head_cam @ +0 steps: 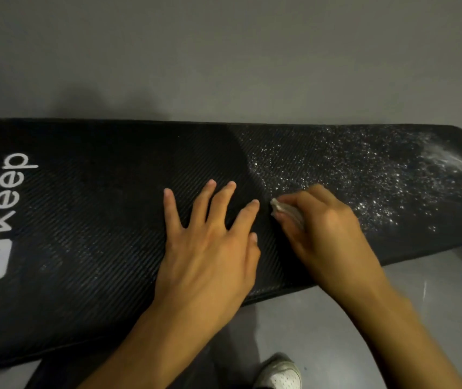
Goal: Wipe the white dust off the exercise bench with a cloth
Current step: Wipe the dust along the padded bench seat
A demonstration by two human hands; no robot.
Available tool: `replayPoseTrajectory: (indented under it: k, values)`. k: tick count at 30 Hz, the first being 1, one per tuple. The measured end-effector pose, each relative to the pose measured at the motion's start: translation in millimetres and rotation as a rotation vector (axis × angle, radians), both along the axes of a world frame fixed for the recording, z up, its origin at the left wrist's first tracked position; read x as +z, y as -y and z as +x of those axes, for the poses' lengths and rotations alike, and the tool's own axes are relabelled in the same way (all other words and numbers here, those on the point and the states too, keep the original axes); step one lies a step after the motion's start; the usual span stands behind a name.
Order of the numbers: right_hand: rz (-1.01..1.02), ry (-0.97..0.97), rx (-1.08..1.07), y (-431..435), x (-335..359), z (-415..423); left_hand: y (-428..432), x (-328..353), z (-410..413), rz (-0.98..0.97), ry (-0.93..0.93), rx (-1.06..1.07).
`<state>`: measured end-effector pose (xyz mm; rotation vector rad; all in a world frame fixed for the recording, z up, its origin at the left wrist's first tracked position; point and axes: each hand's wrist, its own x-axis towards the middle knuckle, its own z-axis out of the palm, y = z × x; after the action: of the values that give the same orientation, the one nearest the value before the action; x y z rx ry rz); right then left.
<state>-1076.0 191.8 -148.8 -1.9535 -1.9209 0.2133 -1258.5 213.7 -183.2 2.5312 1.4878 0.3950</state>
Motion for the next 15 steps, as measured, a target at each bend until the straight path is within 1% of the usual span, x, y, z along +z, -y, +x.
replayPoseTrajectory:
  k: [2,4,6,8,10,12,15]
  values:
    - [-0.043,-0.077,0.08,11.3,3.3,1.8,0.0,0.4,-0.1,-0.013,0.009,0.001]
    - [-0.023,-0.11,0.058,18.1,4.8,4.9,0.0,0.2,0.3,-0.009,0.011,0.004]
    - [0.03,-0.061,-0.03,7.4,1.1,5.8,-0.2,0.2,1.1,-0.005,0.002,0.008]
    - [0.044,0.007,-0.054,-7.3,-1.6,1.1,-1.6,1.2,2.6,-0.016,-0.019,0.008]
    - [0.014,-0.01,0.022,-9.1,-1.1,-2.7,-2.8,3.2,3.1,-0.041,-0.038,0.014]
    - [-0.017,-0.073,0.077,1.0,2.4,0.4,-3.5,3.3,2.5,-0.058,-0.055,0.014]
    - [0.013,-0.06,-0.021,0.1,2.9,7.0,-4.9,3.2,3.1,-0.06,-0.084,-0.001]
